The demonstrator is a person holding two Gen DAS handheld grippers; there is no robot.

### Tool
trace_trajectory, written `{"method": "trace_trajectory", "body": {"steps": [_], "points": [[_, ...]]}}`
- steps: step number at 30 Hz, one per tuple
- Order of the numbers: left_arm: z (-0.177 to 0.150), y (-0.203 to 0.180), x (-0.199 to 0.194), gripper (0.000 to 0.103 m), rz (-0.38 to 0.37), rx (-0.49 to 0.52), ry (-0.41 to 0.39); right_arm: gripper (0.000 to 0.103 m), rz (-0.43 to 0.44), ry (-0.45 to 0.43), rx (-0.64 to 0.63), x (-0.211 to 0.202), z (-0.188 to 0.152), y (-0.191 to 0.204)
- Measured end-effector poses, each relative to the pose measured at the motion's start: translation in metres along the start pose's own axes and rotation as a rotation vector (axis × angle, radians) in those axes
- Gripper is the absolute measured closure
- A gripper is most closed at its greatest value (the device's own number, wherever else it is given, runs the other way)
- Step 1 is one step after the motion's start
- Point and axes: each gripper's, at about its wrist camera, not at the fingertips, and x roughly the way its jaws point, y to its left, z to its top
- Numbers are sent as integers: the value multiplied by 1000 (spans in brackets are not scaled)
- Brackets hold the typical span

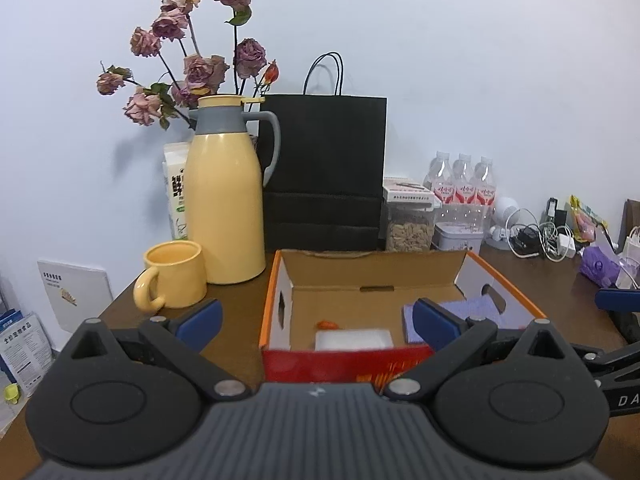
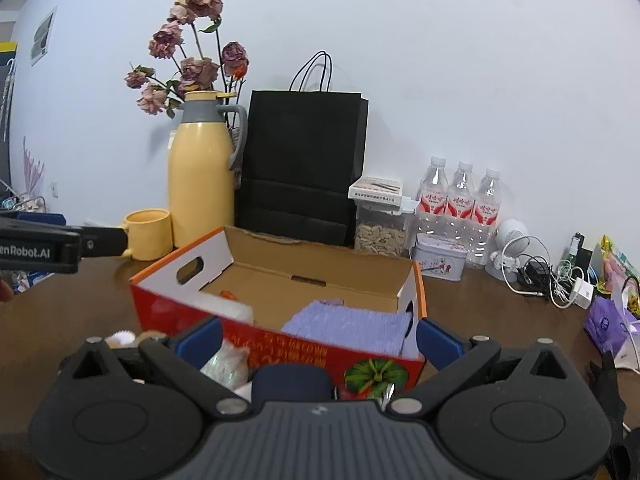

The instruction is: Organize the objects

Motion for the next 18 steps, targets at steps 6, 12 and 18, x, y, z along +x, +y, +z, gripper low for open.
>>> {"method": "trace_trajectory", "body": {"steps": [6,12,18], "points": [[-11,5,-21,0,13,12,13,0,5,27,-8,-16,-19,5],[-29,12,-31,0,21,12,48,0,5,72,-5,-23,-39,9],[-56,19,-33,0,23,11,117,0,0,123,9,-23,-62,11]]}}
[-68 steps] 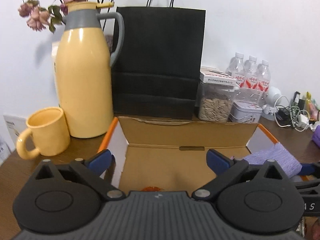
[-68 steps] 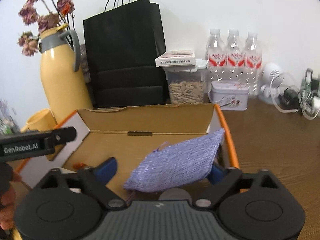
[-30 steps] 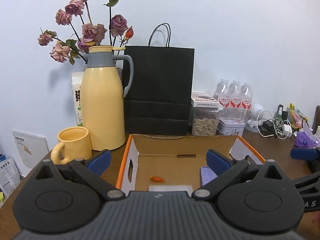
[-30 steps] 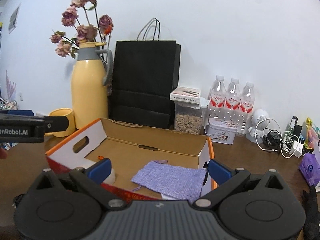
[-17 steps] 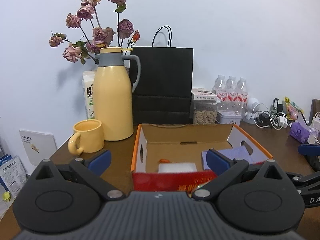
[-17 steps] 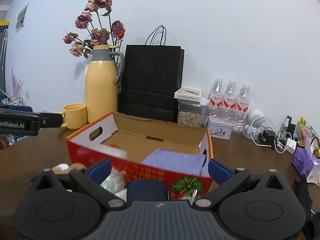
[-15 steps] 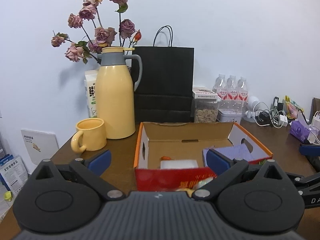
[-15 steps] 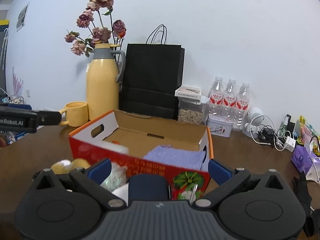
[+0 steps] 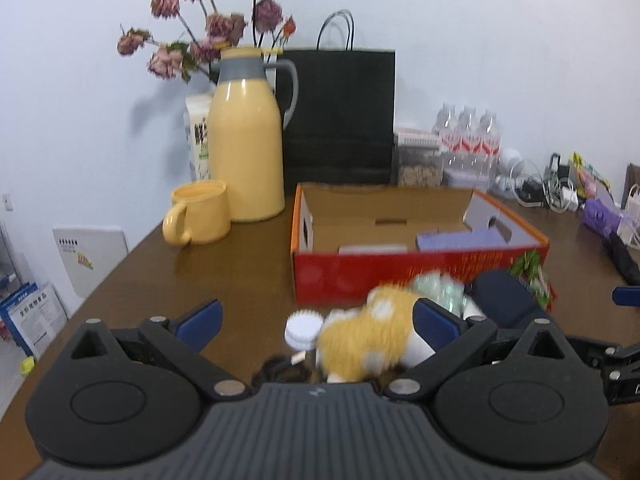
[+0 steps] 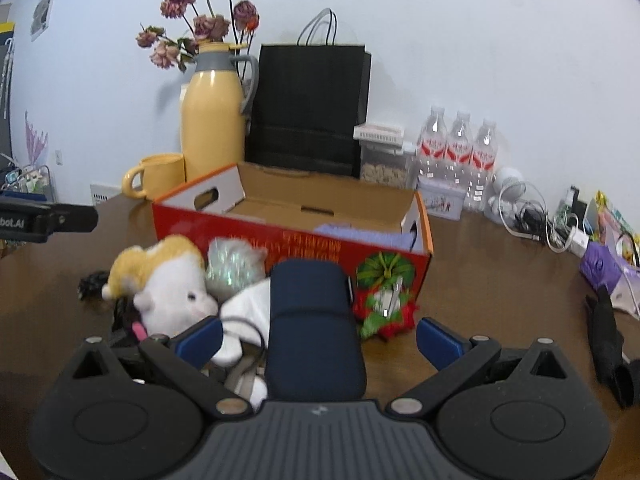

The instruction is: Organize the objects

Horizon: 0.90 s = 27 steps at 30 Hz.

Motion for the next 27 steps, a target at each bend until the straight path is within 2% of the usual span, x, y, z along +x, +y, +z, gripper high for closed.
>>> {"method": "trace_trajectory", "body": {"steps": [7,11,12,14,16,18,21,23,24,25,27], "points": [[-25,5,4,0,-3,-10,73,0,-22,38,19,8,-16,-3],[-33,2,5,0,-12,-1,99,1,7,20,22,6,-20,1],[-35,1,6,0,-11,-1,104,5,19,11,18,6,-21,3],[-37,0,7,0,-13,-2,113,20,54,1,7,7,-21,8],[-38,-1,6,0,-16,-1,116,51,94,9,0,12,-19,14],[-39,-1,5,0,-17,0,116,64,113,23,-13,19,-19,21],[-40,0,3,0,-15,-3,117,63,133,23,-46,26,-20,35],[-41,1,3,0,-12,-6,122,68,129,29,-71,29,-18,43],[-41,2,2,0,-12,-7,123,78,124,42,-86,32,-18,47],[-42,3,2,0,-12,-9,124,84,119,54,-99,35,-19,49],[-43,5,2,0,-13,-13,125,84,102,57,-125,37,-22,54]]}}
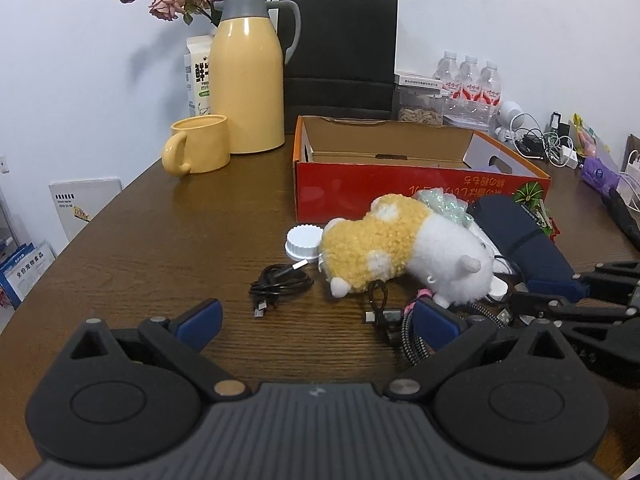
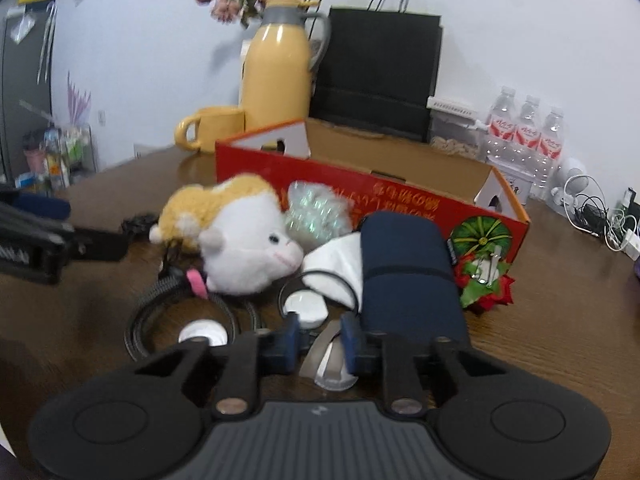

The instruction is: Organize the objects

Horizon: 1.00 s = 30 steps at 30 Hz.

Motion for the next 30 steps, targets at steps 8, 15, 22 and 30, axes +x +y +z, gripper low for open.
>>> {"method": "trace_trajectory", "body": {"steps": [8,15,22,30], "points": [[-2,4,-1,0,-3,-13,6,101,2,-31,2,-12,-2,-2],[-2,-1,-4,0,-12,-9,1,101,26,-160,63,-49,8,-16],[-5,-16,-2,0,-44,15,18,101,51,-238,95,-75,16,-26],[-10,-34,1,0,-71,46,37,103,155,-281,142,-78,27,-35]]}}
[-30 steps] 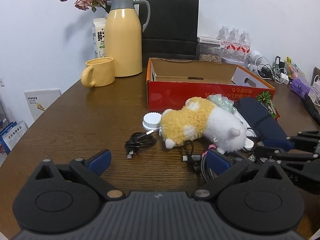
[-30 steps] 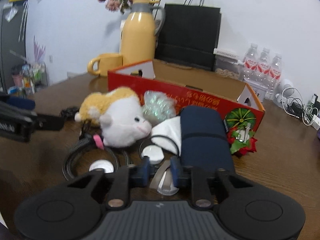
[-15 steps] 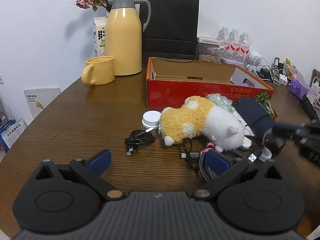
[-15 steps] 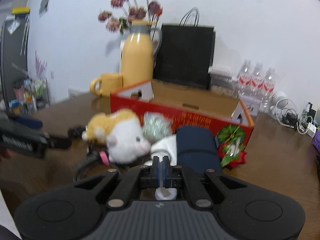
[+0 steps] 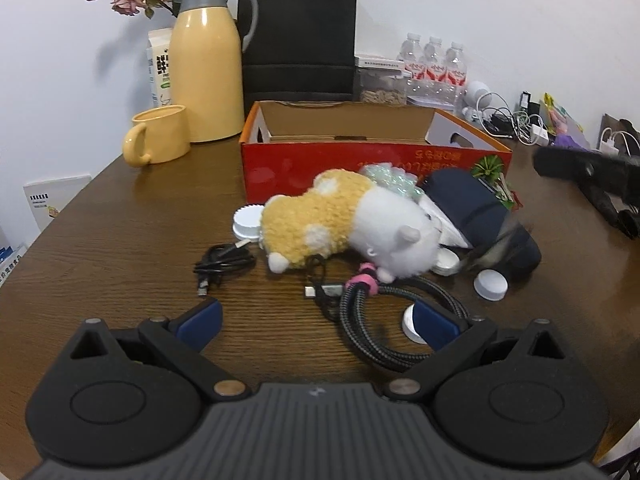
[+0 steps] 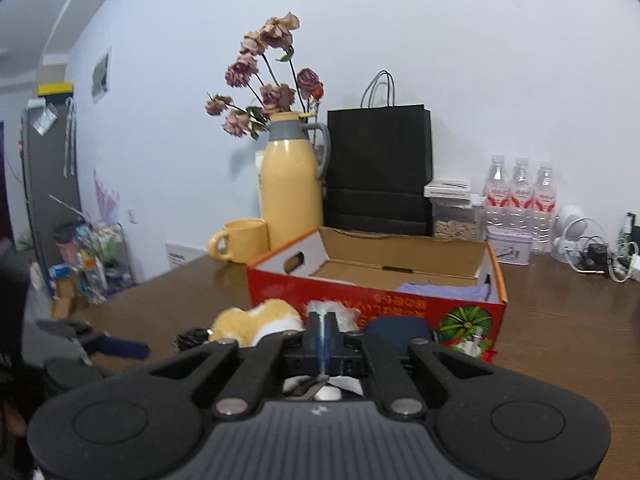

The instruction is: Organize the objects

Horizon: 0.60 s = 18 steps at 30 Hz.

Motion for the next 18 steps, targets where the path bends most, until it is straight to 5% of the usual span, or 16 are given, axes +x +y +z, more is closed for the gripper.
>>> {"method": "trace_trajectory", "body": {"steps": [7,10,14,16,18], "points": [[-3,-1,2,0,-1,5,12,102,-34,89,39,23,-17,-8],[-3,-2,3,0,-2,3,16,90,-26,136,38,23,-27,-8],[-4,-3,3,0,-5,3,19,89,11,204,32,28,-42,-4],[-5,-4,4,0,-6,5,22,72,21,238,39,35,-48,-1],[-6,-4,3,0,-7,6,23,71,34,272,46,43,-54,2]]}}
